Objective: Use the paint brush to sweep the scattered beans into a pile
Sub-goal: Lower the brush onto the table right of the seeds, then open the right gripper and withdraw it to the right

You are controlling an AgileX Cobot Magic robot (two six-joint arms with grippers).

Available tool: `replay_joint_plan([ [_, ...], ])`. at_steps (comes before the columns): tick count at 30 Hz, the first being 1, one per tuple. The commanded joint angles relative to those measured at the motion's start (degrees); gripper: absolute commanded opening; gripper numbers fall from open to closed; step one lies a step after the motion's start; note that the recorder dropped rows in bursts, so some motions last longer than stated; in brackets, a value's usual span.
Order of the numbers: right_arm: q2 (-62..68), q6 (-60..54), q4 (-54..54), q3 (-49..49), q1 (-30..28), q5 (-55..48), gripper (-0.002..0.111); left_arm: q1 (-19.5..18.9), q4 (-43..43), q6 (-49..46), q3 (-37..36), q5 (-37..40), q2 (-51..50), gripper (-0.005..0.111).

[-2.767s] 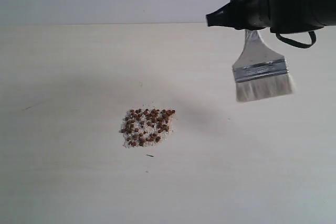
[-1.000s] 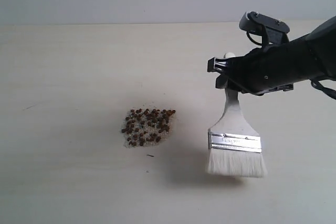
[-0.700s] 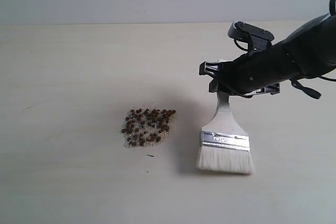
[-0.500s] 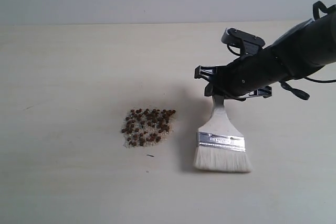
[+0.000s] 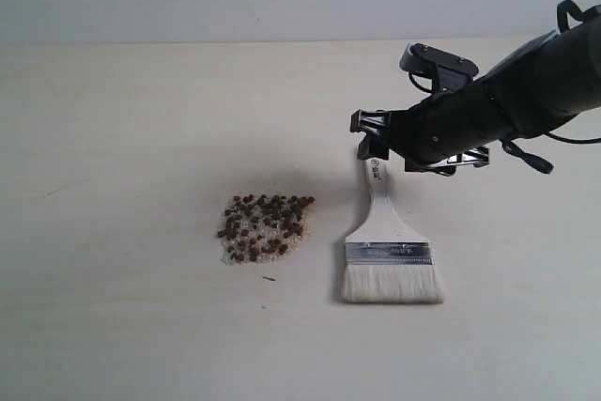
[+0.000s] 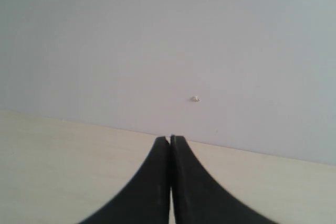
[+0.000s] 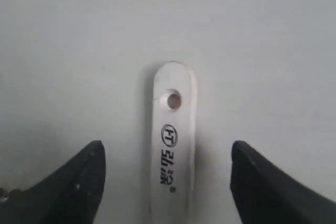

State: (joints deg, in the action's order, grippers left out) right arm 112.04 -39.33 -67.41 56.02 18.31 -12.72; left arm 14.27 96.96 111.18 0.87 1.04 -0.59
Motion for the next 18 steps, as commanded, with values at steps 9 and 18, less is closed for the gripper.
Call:
replay_joint_plan([
  [9, -35.9, -1.4, 8.5, -19.2, -0.3, 2.9, 0.0, 0.3, 0.0, 0.0, -0.1, 0.2, -0.1, 0.0],
  [18, -54.1, -1.4, 10.8, -31.1, -0.3, -5.0, 0.0, 0.3, 0.0, 0.0, -0.1, 0.2, -0.1, 0.0],
])
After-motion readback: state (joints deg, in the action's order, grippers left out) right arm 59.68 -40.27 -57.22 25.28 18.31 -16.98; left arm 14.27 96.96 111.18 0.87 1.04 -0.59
